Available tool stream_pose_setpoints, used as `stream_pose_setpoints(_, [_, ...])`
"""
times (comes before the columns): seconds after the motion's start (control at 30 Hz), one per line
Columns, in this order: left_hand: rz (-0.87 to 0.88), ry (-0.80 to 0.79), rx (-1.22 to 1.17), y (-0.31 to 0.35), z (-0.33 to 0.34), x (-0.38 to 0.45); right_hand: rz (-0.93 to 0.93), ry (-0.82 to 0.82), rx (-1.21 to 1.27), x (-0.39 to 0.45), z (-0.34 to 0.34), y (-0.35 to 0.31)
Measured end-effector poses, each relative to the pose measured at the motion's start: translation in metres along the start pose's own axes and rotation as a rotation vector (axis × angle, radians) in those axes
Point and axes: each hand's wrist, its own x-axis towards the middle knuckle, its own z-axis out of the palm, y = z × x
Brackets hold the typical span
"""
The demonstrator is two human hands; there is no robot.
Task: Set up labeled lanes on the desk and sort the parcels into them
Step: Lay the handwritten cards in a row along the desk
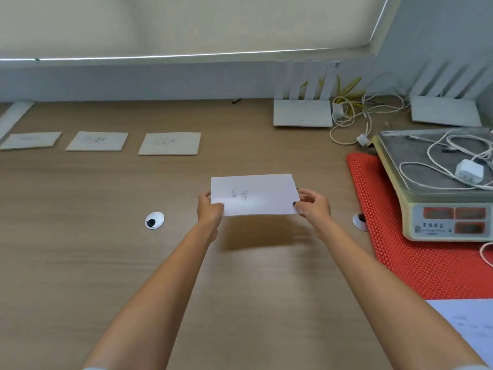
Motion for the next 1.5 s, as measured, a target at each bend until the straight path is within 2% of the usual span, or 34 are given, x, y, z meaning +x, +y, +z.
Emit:
stream_pose_setpoints(0.27, [-0.017,0.055,0.055,0.004,0.024,0.11,-0.15,0.04,-0.078,0.078,0.046,0.009])
stream_pose_setpoints(0.6, [0.182,-0.051,0.102,0.027,0.067,0.226,-0.35,0.021,-0.429,0.198,0.055,-0.004])
stream_pose_setpoints(0.9, [0.348,-0.111,0.461,0.037,0.084,0.285,-0.442,0.075,-0.592,0.248,0.061,-0.017])
stream_pose_setpoints(1.07, [0.312,-0.036,0.532,0.043,0.088,0.282,-0.434,0.091,-0.623,0.244,0.058,-0.021])
stream_pose_setpoints(1.2, [0.241,-0.057,0.349,0.046,0.076,0.26,-0.401,0.111,-0.488,0.224,0.046,-0.026])
stream_pose_setpoints(1.33, [0.265,-0.084,0.2,0.044,0.058,0.198,-0.333,0.006,-0.389,0.174,0.037,-0.034])
stream_pose_setpoints(1.5, [0.364,-0.118,0.203,0.046,0.042,0.101,-0.315,-0.095,-0.27,0.085,0.028,-0.044])
